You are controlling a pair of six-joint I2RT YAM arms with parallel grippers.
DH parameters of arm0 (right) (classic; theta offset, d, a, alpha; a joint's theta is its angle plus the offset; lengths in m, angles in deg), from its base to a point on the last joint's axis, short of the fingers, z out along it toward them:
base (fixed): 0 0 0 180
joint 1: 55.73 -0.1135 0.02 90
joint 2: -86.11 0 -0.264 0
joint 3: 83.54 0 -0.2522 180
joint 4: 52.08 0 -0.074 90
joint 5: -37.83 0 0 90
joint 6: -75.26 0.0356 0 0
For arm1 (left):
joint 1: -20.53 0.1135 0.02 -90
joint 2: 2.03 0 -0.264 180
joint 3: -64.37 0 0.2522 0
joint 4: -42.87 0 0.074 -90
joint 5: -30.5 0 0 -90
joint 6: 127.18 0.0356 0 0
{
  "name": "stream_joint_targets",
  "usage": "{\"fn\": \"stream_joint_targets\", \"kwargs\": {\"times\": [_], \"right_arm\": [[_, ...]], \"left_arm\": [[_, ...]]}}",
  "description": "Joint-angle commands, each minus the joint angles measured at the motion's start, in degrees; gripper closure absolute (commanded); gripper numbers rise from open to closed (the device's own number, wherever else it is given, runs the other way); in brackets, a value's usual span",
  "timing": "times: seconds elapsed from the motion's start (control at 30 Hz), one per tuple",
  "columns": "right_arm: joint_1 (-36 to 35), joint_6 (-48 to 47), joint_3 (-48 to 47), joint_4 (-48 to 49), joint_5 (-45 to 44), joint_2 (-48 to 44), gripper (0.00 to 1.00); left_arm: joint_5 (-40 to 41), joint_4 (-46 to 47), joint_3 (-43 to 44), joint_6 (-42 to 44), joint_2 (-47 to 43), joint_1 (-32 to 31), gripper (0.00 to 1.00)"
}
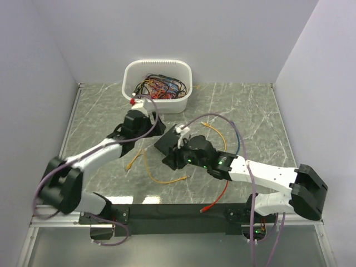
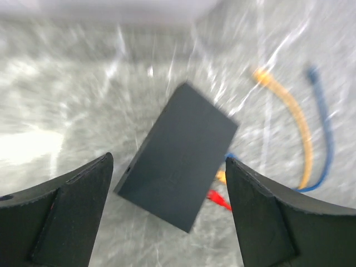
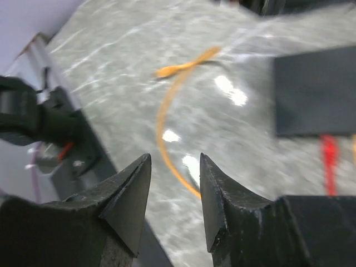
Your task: Insert the plug into the switch port
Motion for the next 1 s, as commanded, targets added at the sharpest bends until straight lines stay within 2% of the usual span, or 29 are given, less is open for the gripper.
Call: {"fn": "stream_joint_targets", "kwargs": {"times": [0.0, 0.23, 0.43, 0.7, 0.97], "right_arm": [[-2.7, 1.3, -6.8, 1.5, 1.7, 5.1, 0.52], [-5.0, 1.7, -21.9, -4.4, -0.4, 23.8, 0.51], [-5.0, 2.0, -29.3, -7.6, -2.3, 31.4, 0.51], [-5.0, 2.6, -33.6, -11.5, -4.1, 35.4, 0.51], [-4.9, 4.2, -34.5, -12.1, -4.0, 38.6, 0.58]], "left_arm": [[7.0, -2.2, -2.7, -1.6, -10.2, 0.7, 0.12], [11.8, -7.4, -10.5, -3.8, -28.3, 2.5, 0.09], [16.0, -13.3, -13.8, -4.3, -39.7, 2.9, 0.07], [16.6, -13.1, -16.0, -6.2, -42.6, 2.9, 0.07], [16.4, -12.7, -16.7, -6.6, -43.1, 2.9, 0.08]]}}
